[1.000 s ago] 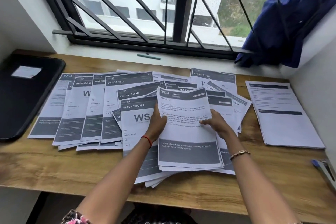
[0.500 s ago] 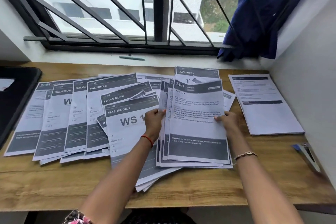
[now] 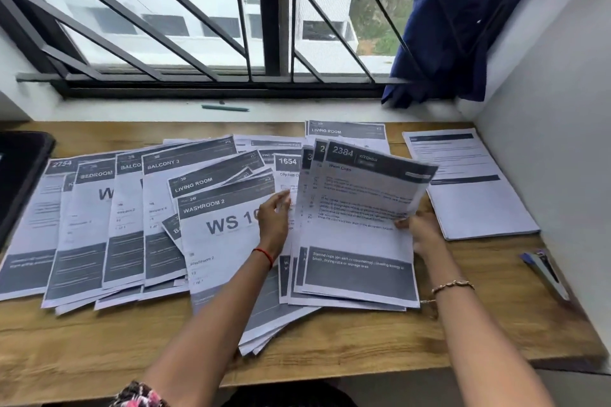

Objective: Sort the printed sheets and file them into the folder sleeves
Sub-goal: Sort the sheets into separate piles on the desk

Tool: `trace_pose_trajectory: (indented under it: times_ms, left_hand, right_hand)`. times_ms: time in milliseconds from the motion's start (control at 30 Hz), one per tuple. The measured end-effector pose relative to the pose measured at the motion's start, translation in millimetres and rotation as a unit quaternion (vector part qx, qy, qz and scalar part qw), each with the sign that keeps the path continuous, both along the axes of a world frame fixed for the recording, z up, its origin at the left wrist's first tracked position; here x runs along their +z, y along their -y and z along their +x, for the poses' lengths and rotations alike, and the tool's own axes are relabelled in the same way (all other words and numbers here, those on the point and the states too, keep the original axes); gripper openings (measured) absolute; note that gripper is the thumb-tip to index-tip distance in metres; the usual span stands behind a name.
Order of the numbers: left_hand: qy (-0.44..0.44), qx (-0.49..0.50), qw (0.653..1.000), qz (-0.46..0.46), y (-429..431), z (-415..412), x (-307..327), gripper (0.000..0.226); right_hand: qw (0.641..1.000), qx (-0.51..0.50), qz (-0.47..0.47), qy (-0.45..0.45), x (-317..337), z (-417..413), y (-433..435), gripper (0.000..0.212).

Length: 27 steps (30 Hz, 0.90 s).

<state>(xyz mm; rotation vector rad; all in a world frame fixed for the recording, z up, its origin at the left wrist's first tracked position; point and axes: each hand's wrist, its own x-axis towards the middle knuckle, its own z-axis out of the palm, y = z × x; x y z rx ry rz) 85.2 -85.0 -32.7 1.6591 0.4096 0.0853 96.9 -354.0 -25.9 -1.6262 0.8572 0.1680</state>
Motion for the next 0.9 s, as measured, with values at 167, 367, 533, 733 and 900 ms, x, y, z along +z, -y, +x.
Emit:
trace_pose_trajectory:
  times_ms: [167,367,533,733,900]
  left_hand:
    - [0.029,-0.063,0.996,-0.058,4,-2,8,0.023]
    - [0.034,-0.101,0.991,-0.075,9,-1,5,0.023]
    - [0.036,-0.063,0.996,-0.06,10,2,6,0.014]
    - [0.017,-0.067,0.995,-0.072,8,1,5,0.022]
    - [0.012,-0.115,0.993,-0.026,14,2,5,0.042]
  right_hand:
    - [0.999,0.034,0.026,-0.001,10,-6,-3,0.017]
    - [0.998,0.017,0.056,0.018,9,-5,4,0.043]
    - [0.998,0.012,0.064,-0.015,9,-4,12,0.038]
    - [0.999,-0.032,0.037,-0.01,12,-4,12,0.04]
    - [0.999,-0.045,-0.004,0.004,17,-9,5,0.034]
